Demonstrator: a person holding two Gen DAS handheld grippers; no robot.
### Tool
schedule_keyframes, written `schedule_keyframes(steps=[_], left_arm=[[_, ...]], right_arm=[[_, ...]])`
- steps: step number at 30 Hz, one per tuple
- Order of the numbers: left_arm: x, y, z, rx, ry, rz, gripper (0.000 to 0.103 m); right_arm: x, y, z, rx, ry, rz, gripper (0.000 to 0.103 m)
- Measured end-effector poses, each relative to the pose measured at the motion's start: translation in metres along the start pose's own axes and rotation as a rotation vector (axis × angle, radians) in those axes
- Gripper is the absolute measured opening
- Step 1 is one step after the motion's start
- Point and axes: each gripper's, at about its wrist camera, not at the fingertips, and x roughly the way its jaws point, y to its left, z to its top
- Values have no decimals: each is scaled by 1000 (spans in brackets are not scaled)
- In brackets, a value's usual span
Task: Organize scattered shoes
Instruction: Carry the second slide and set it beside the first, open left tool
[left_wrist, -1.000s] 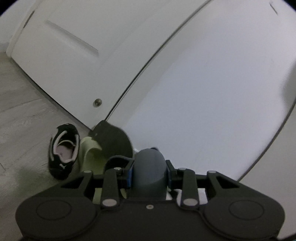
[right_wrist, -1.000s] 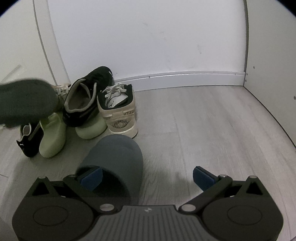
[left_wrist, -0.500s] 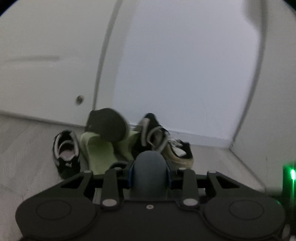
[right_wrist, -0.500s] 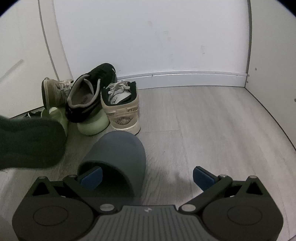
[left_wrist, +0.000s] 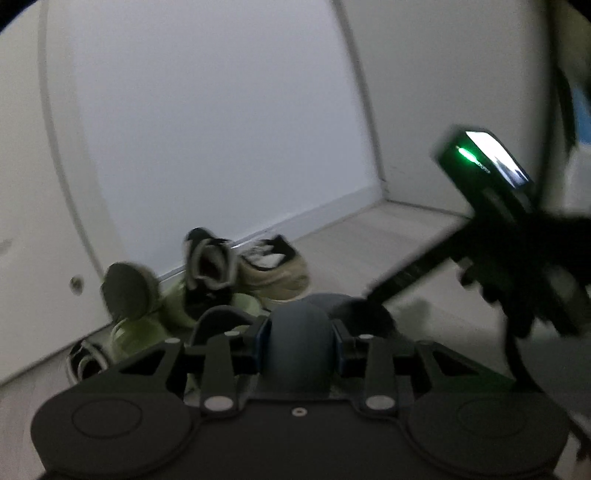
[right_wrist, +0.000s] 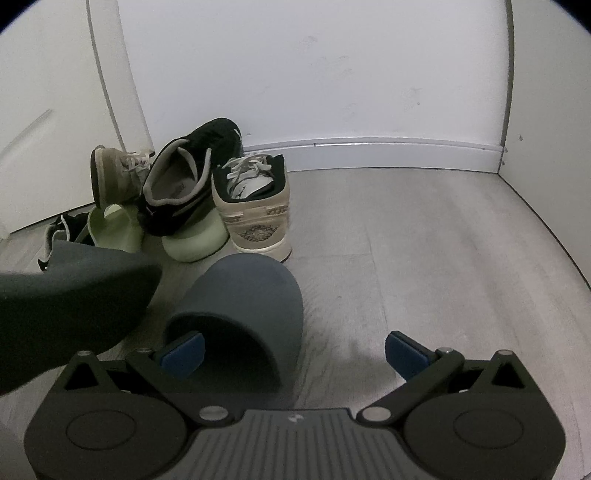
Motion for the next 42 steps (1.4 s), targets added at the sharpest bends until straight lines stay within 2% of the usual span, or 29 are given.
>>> schedule_keyframes(steps=[4,9,11,12,13,21,23,28,31,33,35,37,42], left_arm=[[8,-21,-16,72,27,-81,40],[22,-26,-32,49,90,-135,43],[30,-22,-37,7,134,-155,38],[34,-19,-39,-18,151,-160,21],[41,-13,-41,-57,177,-158,18],[61,21,-45,-259,217,-120,18],[64,33,-44,-339,229,-91,20],[72,51,-46,-396,276,26,20],[73,61,-50,-452,304,72,29],[73,67,-51,-482,309,87,37],[74,70,-51,-513,312,104,39],[76,73,-51,-547,327,118,62],[80,71,-53,-578,370,129,65]], right_arm=[[2,0,-1,7,3,-4,103],[3,-2,-2,11,6,-9,103],[3,-2,-2,11,8,-8,103],[3,-2,-2,12,9,-8,103],[4,-2,-3,12,9,-8,103],[5,-3,-5,16,14,-9,103],[6,-3,-6,16,16,-9,103],[11,2,-10,-10,36,11,102],[14,9,-14,-43,55,26,96],[18,16,-17,-69,67,38,83],[21,28,-22,-106,76,49,76],[25,39,-27,-118,81,60,71],[28,69,-43,-215,117,79,67]])
